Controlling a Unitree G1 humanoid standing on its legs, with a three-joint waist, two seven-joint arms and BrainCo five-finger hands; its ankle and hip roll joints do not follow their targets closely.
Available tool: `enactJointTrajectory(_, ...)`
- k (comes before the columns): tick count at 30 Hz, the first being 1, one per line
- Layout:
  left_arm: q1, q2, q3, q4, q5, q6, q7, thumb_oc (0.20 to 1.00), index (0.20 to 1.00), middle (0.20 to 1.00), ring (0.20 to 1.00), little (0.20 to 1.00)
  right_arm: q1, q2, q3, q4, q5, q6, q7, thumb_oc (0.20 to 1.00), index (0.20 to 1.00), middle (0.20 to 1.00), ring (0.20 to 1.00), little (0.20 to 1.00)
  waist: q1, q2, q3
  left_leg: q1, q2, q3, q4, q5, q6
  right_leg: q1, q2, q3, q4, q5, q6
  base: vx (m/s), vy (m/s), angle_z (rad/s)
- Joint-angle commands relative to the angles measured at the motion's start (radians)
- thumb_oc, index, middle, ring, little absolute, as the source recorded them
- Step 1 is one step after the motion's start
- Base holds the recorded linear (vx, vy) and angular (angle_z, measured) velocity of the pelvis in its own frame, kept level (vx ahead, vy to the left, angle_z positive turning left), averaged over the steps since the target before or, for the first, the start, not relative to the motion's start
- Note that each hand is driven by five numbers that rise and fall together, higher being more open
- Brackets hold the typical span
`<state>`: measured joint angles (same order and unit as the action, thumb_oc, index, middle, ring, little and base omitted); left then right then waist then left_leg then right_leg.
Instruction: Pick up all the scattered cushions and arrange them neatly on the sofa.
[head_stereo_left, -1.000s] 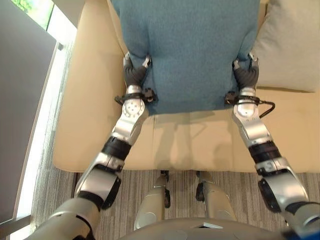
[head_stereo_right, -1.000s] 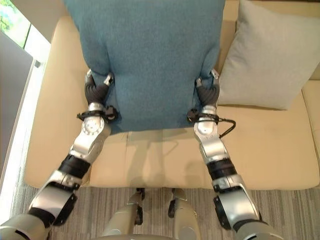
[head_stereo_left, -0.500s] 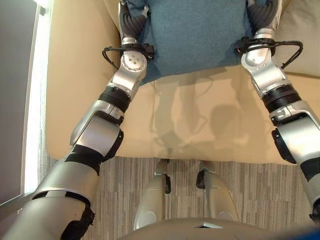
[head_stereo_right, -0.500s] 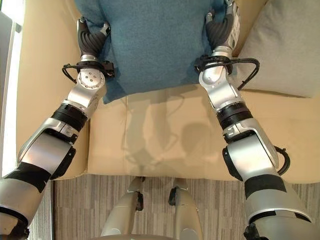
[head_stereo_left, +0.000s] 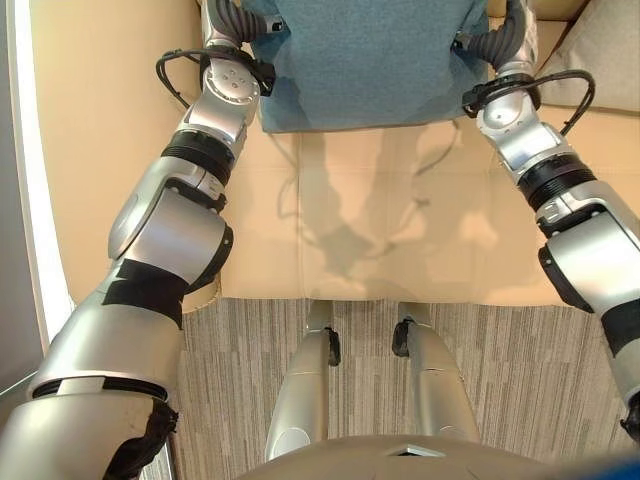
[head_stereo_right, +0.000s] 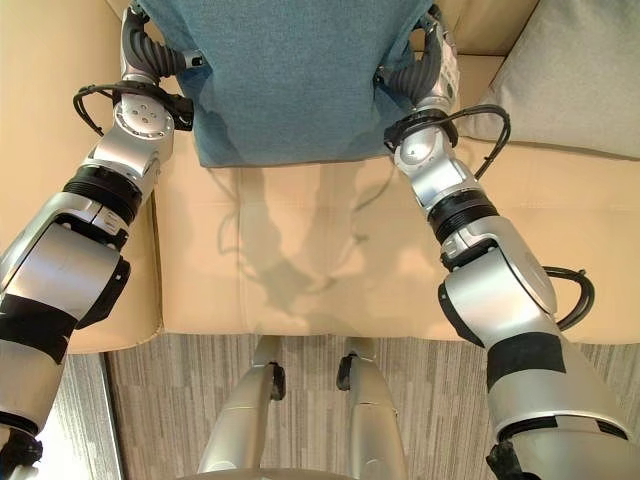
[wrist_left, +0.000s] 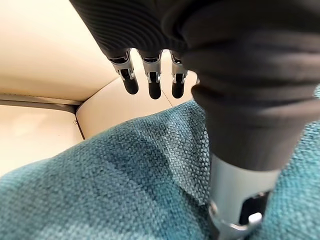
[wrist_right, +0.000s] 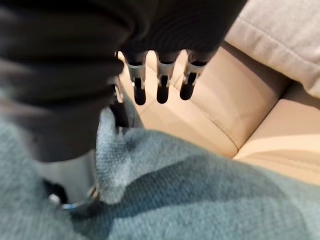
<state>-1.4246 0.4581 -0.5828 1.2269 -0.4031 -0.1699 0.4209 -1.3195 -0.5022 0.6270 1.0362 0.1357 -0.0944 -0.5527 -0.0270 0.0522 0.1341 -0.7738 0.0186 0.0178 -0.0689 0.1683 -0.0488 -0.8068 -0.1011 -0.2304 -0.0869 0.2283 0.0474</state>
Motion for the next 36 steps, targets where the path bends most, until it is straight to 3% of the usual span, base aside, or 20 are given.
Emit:
enactJointTrajectory(1,-0.034,-0.006,-0.046,-0.044,0.034,-0.066,-0.011,1.0,1.0,1.0,1.0,1.0,-0.058,0.099,-0.004,0.0,0.0,-0.053,0.009,1.0,1.0,1.0,1.0,1.0,0.011,-0.043,-0.078,0.019,-0.012,-0.007,-0.018,0.015,-0.097,-0.01,-0.036,0.034,0.0,-0.009,0.212,0.0,0.0,0.0)
enactJointTrajectory(6,0.08,0.077,0.007,-0.059,0.069,-0.054,-0.015,1.0,1.0,1.0,1.0,1.0,0.03,0.053,-0.061,-0.039,-0.001,-0.056,0.012,1.0,1.0,1.0,1.0,1.0,0.009,-0.044,-0.082,0.065,-0.015,-0.008,-0.018,0.004,-0.098,0.035,-0.038,0.031,0.0,-0.019,0.21,0.01,-0.005,-0.03)
enactJointTrajectory(11,0.361,0.13,0.168,-0.203,0.03,-0.072,-0.014,1.0,1.0,1.0,1.0,1.0,0.263,-0.019,-0.206,-0.192,-0.011,-0.046,0.016,1.0,1.0,1.0,1.0,1.0,0.014,-0.051,-0.075,0.174,-0.015,-0.012,-0.018,-0.028,-0.099,0.151,-0.041,0.005,0.0,-0.042,0.205,0.04,-0.039,0.03)
enactJointTrajectory(14,0.596,0.112,0.264,-0.381,0.073,-0.082,-0.01,1.0,1.0,1.0,1.0,1.0,0.491,-0.041,-0.323,-0.293,-0.061,-0.038,0.04,1.0,1.0,1.0,1.0,1.0,0.019,-0.059,-0.08,0.26,-0.014,-0.008,-0.018,-0.054,-0.096,0.245,-0.042,-0.009,0.0,-0.063,0.198,0.06,-0.044,0.12)
enactJointTrajectory(18,1.029,0.031,0.402,-0.699,0.149,-0.082,-0.058,1.0,1.0,1.0,1.0,1.0,0.886,-0.001,-0.485,-0.483,-0.15,-0.036,0.124,1.0,1.0,1.0,1.0,1.0,0.031,-0.068,-0.099,0.397,0.001,0.001,-0.018,-0.091,-0.082,0.399,-0.038,-0.029,0.0,-0.105,0.183,0.09,-0.056,0.1)
enactJointTrajectory(23,1.37,-0.034,0.506,-0.836,0.138,-0.053,-0.17,1.0,1.0,1.0,1.0,1.0,1.166,0.029,-0.564,-0.587,-0.185,-0.038,0.251,1.0,1.0,1.0,1.0,1.0,0.044,-0.064,-0.115,0.522,0.014,0.017,-0.018,-0.11,-0.062,0.534,-0.043,-0.043,0.0,-0.145,0.171,0.05,-0.058,0.04)
enactJointTrajectory(27,1.51,-0.071,0.494,-0.761,0.189,-0.015,-0.237,1.0,1.0,1.0,1.0,1.0,1.28,0.079,-0.562,-0.549,-0.189,-0.05,0.315,1.0,1.0,1.0,1.0,1.0,0.05,-0.061,-0.115,0.62,0.02,0.036,-0.018,-0.126,-0.047,0.634,-0.035,-0.049,0.0,-0.169,0.162,-0.03,-0.034,-0.04)
enactJointTrajectory(30,1.559,-0.126,0.477,-0.609,0.204,0.007,-0.279,1.0,1.0,1.0,1.0,1.0,1.311,0.103,-0.522,-0.447,-0.216,-0.05,0.343,1.0,1.0,1.0,1.0,1.0,0.05,-0.062,-0.122,0.674,0.024,0.054,-0.018,-0.138,-0.042,0.693,-0.029,-0.053,0.0,-0.185,0.157,-0.05,-0.02,-0.09)
enactJointTrajectory(33,1.547,-0.178,0.467,-0.315,0.273,0.03,-0.295,1.0,1.0,1.0,1.0,1.0,1.329,0.133,-0.465,-0.244,-0.253,-0.046,0.352,1.0,1.0,1.0,1.0,1.0,0.053,-0.07,-0.133,0.734,0.026,0.065,-0.018,-0.153,-0.043,0.754,-0.023,-0.053,0.0,-0.199,0.153,-0.04,-0.036,-0.1)
enactJointTrajectory(36,1.53,-0.197,0.481,-0.154,0.308,0.038,-0.291,1.0,1.0,1.0,1.0,1.0,1.33,0.153,-0.439,-0.111,-0.277,-0.046,0.348,1.0,1.0,1.0,1.0,1.0,0.056,-0.075,-0.133,0.766,0.03,0.068,-0.018,-0.16,-0.046,0.79,-0.018,-0.056,0.0,-0.213,0.149,0.01,-0.04,-0.01)
